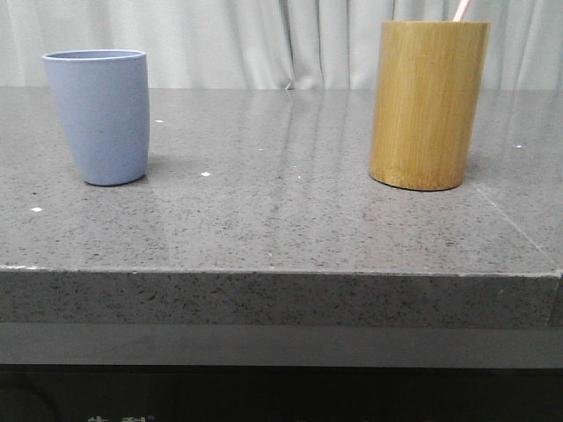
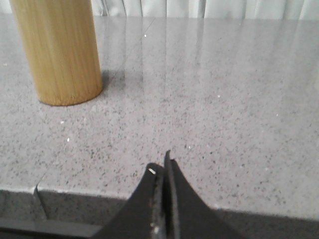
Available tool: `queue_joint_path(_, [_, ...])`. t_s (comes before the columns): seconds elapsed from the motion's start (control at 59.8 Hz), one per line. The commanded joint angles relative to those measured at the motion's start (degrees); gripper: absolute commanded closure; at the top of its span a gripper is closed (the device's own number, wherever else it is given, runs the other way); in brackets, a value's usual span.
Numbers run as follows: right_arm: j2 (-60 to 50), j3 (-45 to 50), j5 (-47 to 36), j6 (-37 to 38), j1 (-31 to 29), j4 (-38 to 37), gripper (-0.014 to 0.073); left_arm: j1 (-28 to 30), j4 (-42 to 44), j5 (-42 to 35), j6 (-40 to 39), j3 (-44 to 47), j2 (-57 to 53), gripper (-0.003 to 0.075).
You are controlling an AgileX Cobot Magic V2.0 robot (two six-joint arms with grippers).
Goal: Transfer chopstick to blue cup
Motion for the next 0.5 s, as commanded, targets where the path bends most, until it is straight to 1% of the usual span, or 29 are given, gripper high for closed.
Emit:
queue_joint_path(0.0, [-1.00, -0.51, -8.14, -0.14, -0.01, 0.84, 0.0694, 0.10, -0.51, -5.53, -0.05, 0.28, -1.37, 0.0739])
queue_joint_path(0.05, [-1.00, -1.05, -9.44, -0.14, -0.01, 2.10, 0.0694, 0.10, -0.98, -7.35, -0.05, 0.28, -1.37, 0.0739])
queue_joint_path(0.117, [-1.00, -3.05, -9.88, -0.14, -0.01, 4.05, 0.0694, 0.10, -4.28, -12.56, -0.16, -0.26, -1.37, 0.0739])
queue_joint_path(0.184, [-1.00, -5.79, -9.29, -0.14, -0.01, 4.50, 0.0694, 0.10, -7.14, -16.76, -0.16, -1.57, -1.37, 0.0739])
queue_joint_path(0.234, [-0.94, -8.69, -7.55, -0.14, -0.01, 4.50, 0.0694, 0.10, -7.96, -17.58, -0.16, -3.69, -1.37, 0.0739])
queue_joint_path(0.268, [-0.73, -10.59, -6.30, -0.14, -0.01, 4.37, 0.0694, 0.10, -7.96, -16.95, -0.16, -5.70, -1.25, 0.0739])
queue_joint_path(0.335, [0.20, -15.79, -2.22, -0.14, -0.08, 3.86, 0.0694, 0.10, -7.96, -13.33, -0.16, -10.32, -0.57, 0.0739])
queue_joint_path(0.401, [2.85, -20.64, 1.72, -0.14, -0.08, 2.81, 0.0694, 0.10, -7.35, -7.30, -0.16, -15.74, 1.58, 0.0739])
queue_joint_path(0.485, [7.78, -27.59, 7.26, -0.14, -0.08, 2.56, 0.0694, 0.10, -6.12, -0.60, -0.16, -23.51, 7.15, 0.0739])
